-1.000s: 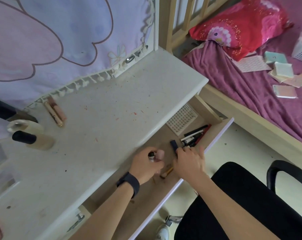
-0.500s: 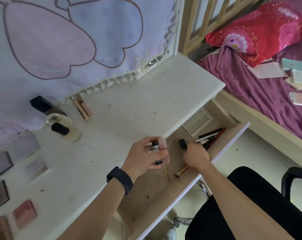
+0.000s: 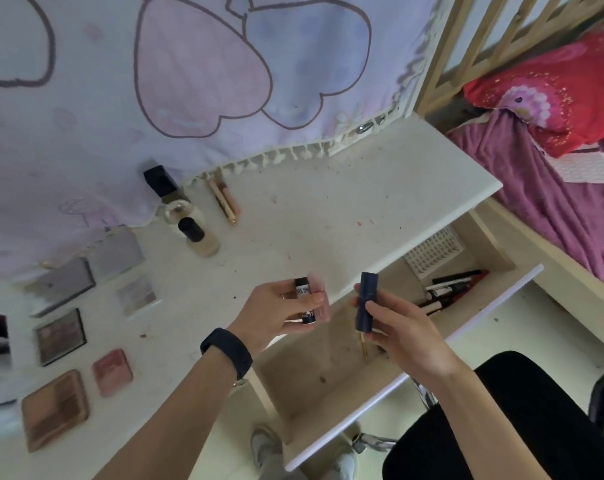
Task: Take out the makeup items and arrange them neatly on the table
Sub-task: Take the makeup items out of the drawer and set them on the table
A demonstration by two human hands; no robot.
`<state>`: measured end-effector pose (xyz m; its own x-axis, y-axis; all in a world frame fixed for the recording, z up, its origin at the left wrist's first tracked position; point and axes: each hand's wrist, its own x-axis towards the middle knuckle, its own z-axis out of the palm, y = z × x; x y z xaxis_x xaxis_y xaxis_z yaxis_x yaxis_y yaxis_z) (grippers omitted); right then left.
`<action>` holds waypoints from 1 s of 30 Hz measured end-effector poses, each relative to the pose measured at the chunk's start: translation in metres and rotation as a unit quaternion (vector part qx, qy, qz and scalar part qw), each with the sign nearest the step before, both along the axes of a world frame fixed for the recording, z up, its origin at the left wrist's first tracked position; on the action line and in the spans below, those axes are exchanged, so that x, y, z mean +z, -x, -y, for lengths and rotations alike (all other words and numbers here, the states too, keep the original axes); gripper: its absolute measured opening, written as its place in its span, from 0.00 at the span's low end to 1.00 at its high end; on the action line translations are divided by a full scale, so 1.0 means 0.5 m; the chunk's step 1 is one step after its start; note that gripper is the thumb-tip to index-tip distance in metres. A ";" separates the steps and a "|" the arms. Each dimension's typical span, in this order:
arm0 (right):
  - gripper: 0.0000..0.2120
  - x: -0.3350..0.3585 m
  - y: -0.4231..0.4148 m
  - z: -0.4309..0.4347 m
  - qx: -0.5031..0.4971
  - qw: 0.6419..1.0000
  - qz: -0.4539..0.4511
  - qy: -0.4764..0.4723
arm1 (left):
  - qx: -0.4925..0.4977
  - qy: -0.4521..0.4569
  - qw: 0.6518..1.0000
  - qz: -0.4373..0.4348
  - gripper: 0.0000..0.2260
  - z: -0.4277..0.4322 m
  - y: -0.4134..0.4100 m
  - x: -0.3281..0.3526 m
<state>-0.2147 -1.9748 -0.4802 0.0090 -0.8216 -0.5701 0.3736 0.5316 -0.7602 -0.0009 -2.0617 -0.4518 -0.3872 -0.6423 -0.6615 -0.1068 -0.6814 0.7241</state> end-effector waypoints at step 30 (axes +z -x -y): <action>0.04 0.010 -0.202 0.211 0.169 0.956 -0.210 0.115 | 0.031 0.081 0.996 0.032 0.12 0.132 -0.132 -0.013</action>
